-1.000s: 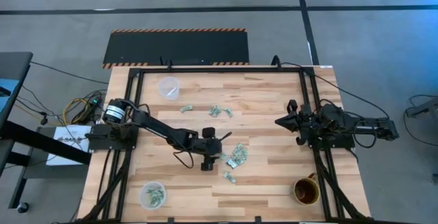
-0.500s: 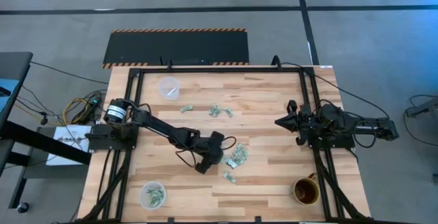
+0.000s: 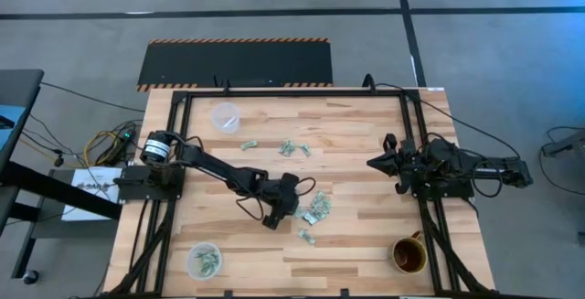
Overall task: Pick and place Stevia / Truvia into bins
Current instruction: Put the stevia packet into the bottom transparent container
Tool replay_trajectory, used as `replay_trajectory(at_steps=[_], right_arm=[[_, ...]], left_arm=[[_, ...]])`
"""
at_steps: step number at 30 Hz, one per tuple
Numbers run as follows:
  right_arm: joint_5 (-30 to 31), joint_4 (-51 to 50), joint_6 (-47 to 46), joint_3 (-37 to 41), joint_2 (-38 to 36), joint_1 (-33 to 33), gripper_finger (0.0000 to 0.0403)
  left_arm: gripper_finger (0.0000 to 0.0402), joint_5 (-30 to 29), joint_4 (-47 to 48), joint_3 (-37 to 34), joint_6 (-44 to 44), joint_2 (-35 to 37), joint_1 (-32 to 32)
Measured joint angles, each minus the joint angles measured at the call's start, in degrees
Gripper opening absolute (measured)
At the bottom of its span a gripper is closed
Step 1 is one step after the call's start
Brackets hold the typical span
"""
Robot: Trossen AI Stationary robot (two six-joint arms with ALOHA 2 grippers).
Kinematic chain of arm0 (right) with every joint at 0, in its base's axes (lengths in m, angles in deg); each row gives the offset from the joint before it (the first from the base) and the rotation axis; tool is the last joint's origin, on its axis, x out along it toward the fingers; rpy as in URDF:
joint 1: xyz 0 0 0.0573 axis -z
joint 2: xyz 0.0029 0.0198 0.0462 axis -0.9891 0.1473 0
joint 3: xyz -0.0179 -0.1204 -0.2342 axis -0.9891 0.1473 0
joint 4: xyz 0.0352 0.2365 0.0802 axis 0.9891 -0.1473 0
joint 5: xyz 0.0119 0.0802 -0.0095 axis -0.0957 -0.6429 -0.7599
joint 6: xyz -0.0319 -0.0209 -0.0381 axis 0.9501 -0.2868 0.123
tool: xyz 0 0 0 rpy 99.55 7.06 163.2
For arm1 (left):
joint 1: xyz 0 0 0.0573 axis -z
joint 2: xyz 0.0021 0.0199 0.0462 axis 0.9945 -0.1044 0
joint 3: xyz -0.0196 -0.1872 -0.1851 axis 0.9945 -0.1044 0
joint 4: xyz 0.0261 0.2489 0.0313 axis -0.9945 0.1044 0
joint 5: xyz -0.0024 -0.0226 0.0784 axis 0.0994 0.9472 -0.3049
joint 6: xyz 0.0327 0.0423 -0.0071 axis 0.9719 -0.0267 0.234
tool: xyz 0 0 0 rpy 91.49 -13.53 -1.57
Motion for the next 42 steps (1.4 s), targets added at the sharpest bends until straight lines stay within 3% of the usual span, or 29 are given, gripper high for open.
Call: replay_trajectory(at_steps=[10, 16, 24, 29, 34, 39, 42], right_arm=[[0.02, -0.01, 0.0, 0.0, -0.01, 0.0, 0.0], [0.02, -0.02, -0.01, 0.0, 0.0, 0.0, 0.0], [0.02, -0.02, -0.02, 0.0, 0.0, 0.0, 0.0], [0.0, -0.24, 0.0, 0.02, -0.01, 0.0, 0.0], [0.02, -0.29, 0.0, 0.02, 0.0, 0.0, 0.0], [0.02, -0.37, 0.0, 0.02, -0.01, 0.0, 0.0], [0.02, -0.41, -0.01, 0.02, -0.01, 0.0, 0.0]], left_arm=[[0.0014, 0.48, 0.02, 0.0, -2.73, -0.02, 0.36], [0.0002, 0.51, 2.45, 0.06, -8.11, 3.06, 0.43], [0.0, -2.77, 19.28, 1.29, -16.2, 16.41, 4.6], [0.0, -6.09, 31.53, 1.29, -30.06, 27.03, 11.72], [0.0, -9.89, 42.99, 1.29, -52.92, 35.4, 22.43], [0.0, -15.75, 50.12, 1.29, -75.15, 38.19, 35.18], [0.0, -16.35, 51.28, 1.29, -85.06, 37.3, 41.56]])
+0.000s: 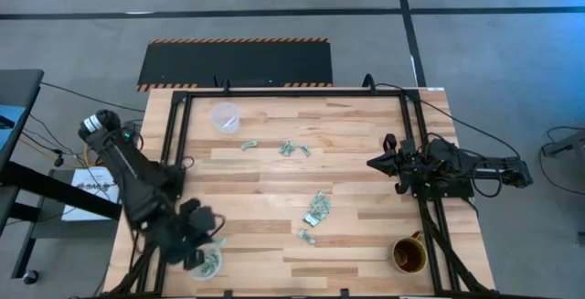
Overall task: Pick and place Stevia / Truvia into bins
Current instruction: Put the stevia packet into the bottom transparent container
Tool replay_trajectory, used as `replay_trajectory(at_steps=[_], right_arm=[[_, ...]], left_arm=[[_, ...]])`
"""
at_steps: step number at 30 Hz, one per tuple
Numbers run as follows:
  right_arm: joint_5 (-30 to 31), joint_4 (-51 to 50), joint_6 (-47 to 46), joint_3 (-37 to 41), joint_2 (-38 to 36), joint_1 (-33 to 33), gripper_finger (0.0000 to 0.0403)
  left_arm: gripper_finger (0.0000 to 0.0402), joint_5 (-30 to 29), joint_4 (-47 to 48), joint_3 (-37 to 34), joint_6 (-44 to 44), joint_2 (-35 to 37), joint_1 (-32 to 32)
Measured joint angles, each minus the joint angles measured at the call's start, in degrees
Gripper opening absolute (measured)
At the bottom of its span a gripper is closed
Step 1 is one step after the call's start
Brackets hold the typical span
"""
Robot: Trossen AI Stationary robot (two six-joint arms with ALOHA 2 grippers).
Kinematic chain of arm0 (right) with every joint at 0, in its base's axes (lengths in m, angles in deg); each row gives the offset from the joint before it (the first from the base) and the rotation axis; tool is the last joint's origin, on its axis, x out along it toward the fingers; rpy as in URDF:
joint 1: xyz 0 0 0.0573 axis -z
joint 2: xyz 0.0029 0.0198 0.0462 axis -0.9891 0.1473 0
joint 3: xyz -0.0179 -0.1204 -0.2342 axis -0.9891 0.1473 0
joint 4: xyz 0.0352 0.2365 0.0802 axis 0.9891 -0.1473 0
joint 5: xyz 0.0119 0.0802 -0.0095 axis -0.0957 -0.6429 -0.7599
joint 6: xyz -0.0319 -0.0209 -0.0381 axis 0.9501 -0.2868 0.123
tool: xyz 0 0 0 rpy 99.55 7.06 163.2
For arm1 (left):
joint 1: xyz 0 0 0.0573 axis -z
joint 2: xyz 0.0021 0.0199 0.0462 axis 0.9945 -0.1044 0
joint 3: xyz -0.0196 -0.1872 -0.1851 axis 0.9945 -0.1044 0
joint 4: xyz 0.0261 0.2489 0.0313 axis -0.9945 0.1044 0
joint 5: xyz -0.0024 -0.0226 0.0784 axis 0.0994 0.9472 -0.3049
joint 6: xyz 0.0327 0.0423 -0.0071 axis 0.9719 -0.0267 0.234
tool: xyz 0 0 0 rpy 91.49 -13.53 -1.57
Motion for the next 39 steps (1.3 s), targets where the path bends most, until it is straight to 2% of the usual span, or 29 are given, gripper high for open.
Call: replay_trajectory(at_steps=[6, 13, 27, 39], right_arm=[[0.0, -0.62, -0.01, 0.0, 0.01, 0.0, 0.0], [0.0, -1.23, 0.01, 0.0, -0.01, 0.0, 0.0], [-0.01, -1.29, 0.01, 0.0, -0.01, 0.0, 0.0], [0.0, -1.6, -0.01, 0.0, -0.01, 0.0, 0.0]], left_arm=[[0.0, 0.26, -0.36, 0.0, -10.81, -5.36, 7.17], [0.0, 9.34, -1.17, -0.02, -15.13, -12.52, 8.99], [0.0004, 6.3, -1.58, -0.02, -17.73, -12.97, 8.56], [0.008, 4.58, -0.22, -0.02, -18.67, -12.69, 8.53]])
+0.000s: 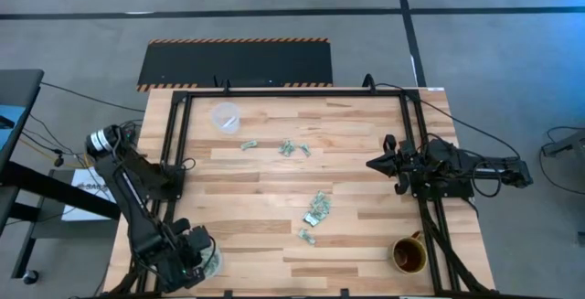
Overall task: Pick and place Stevia / Truvia into bins
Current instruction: Put the stevia packet into the bottom transparent container
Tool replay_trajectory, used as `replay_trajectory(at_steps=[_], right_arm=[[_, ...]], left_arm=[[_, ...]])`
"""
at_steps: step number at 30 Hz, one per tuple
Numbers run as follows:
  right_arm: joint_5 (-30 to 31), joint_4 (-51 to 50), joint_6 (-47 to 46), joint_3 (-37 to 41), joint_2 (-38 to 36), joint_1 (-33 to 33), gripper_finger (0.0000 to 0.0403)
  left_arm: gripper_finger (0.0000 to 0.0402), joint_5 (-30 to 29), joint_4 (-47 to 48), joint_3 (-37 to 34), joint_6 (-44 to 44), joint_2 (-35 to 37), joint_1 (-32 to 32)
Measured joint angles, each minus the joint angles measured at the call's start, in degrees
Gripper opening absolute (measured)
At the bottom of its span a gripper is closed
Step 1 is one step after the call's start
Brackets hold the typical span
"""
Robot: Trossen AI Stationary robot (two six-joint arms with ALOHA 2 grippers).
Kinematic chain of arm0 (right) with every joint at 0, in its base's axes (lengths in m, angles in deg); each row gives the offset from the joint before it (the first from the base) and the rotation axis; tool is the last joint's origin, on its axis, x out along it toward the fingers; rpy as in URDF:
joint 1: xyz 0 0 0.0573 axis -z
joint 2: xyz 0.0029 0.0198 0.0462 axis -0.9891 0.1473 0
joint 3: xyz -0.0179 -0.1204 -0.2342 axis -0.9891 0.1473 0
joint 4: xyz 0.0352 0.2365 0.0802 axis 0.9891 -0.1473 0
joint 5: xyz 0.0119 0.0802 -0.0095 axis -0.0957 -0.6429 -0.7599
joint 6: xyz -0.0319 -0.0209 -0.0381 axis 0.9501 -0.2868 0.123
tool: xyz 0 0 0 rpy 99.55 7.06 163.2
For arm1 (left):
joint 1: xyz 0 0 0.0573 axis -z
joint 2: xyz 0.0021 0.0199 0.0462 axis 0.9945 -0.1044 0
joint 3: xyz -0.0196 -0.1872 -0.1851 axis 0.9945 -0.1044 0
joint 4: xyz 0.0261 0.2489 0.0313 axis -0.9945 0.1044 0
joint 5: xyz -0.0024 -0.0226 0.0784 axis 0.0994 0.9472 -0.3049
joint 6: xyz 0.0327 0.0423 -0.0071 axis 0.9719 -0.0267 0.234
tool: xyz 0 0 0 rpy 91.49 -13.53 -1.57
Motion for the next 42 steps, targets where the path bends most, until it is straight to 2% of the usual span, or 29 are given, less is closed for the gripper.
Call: replay_trajectory(at_steps=[4, 8, 10, 13, 16, 19, 22, 26, 29, 34, 42], right_arm=[[0.0, 0.0, 0.02, 0.0, 0.02, 0.0, 0.0], [-0.01, 0.0, 0.01, 0.0, 0.0, 0.0, 0.0], [0.0, 0.0, 0.0, 0.0, 0.02, 0.0, 0.0], [0.0, 0.0, 0.01, 0.0, 0.01, 0.0, 0.0], [0.0, 0.0, 0.0, 0.0, 0.01, 0.0, 0.0], [0.0, -0.02, 0.0, 0.0, 0.02, 0.0, 0.0], [0.0, -0.15, 0.0, 0.0, 0.02, 0.0, 0.0], [0.01, -0.81, 0.01, -0.02, 0.02, 0.0, 0.0], [0.02, -0.92, 0.0, -0.04, 0.0, 0.0, 0.0], [0.02, -0.98, 0.01, -0.04, 0.02, 0.0, 0.0], [0.02, -1.03, 0.02, -0.07, 0.0, 0.0, 0.0]], left_arm=[[0.0103, -4.43, -0.77, 0.82, 2.38, 2.76, -1.12], [0.0112, -12.7, -0.9, 3.75, 12.25, 7.6, -3.85], [0.0113, -17.96, -1.02, 5.17, 20.07, 9.84, -5.85], [0.0113, -25.76, -3.18, 6.48, 37.23, 12.04, -10.65], [0.0113, -27.27, -10.32, 6.48, 57.06, 11.87, -17.73], [0.0114, -22.74, -19.52, 6.47, 72.14, 10.15, -24.99], [0.0114, -13.38, -25.7, 6.45, 81.68, 7.44, -31.22], [0.0114, -0.97, -28.93, 6.45, 86.23, 3.55, -37.58], [0.0114, 4.74, -28.6, 6.45, 86.49, 0.04, -40.71], [0.0114, 9.28, -32.48, 6.45, 90.72, -6.5, -42.66], [0.0114, 11.1, -41.42, 6.45, 97.04, -15.6, -42.92]])
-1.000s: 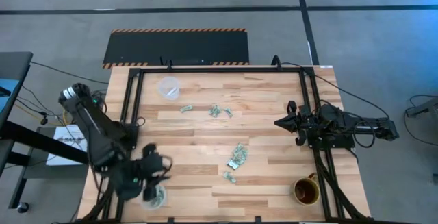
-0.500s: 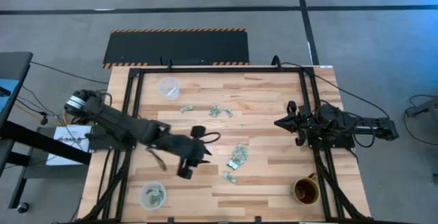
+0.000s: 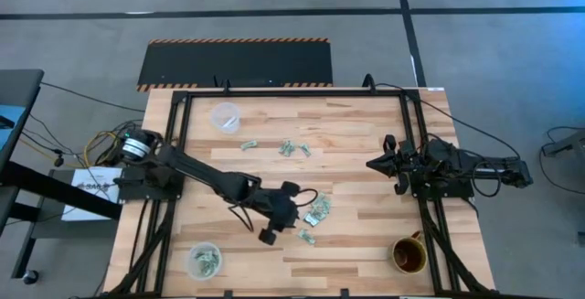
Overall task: Pick and place Stevia / Truvia into bins
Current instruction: Put the stevia packet into the bottom transparent container
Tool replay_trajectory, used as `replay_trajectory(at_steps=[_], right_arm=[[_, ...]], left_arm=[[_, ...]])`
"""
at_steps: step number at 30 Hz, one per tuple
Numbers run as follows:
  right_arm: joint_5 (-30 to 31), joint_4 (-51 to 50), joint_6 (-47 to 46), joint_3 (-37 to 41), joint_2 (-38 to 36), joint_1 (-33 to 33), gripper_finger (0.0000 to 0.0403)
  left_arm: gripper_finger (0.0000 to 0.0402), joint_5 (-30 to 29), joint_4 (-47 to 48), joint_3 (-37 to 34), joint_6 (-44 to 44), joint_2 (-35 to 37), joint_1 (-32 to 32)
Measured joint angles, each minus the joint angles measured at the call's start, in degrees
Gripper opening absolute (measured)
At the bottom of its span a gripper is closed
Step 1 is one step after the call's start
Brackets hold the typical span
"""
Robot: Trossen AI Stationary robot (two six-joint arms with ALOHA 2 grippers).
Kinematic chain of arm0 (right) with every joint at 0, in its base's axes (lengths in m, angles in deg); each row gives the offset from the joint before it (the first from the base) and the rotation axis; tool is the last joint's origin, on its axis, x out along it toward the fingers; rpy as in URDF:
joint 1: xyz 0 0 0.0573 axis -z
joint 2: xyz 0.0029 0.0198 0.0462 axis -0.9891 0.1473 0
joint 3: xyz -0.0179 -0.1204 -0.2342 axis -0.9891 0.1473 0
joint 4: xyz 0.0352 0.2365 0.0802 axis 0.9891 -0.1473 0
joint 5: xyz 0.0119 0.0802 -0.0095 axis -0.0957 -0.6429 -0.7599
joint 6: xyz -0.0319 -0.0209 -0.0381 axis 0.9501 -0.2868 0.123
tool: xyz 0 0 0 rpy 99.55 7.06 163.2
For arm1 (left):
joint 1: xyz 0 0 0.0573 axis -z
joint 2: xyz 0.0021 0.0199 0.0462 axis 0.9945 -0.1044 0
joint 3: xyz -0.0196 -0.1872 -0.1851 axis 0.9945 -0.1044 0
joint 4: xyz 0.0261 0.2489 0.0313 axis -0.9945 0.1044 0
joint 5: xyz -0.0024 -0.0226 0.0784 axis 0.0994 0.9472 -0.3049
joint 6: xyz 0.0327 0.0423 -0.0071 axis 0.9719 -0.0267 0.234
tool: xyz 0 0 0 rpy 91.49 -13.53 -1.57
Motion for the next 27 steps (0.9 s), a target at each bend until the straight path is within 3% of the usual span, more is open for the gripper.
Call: replay_trajectory(at_steps=[6, 18, 27], right_arm=[[0.0, -0.07, 0.0, 0.0, 0.0, 0.0, 0.0], [0.0, -0.09, -0.01, 0.0, 0.02, 0.01, 0.0], [0.0, -0.09, 0.0, 0.0, 0.02, 0.0, 0.0]], left_arm=[[0.0123, 1.9, -3.24, -0.02, 0.33, -4.08, -0.76], [0.0225, 2.76, -6.44, 3.09, 3.62, -8.25, 0.2], [0.0221, 4.42, -9.84, 3.61, 7.01, -12.81, 2.48]])
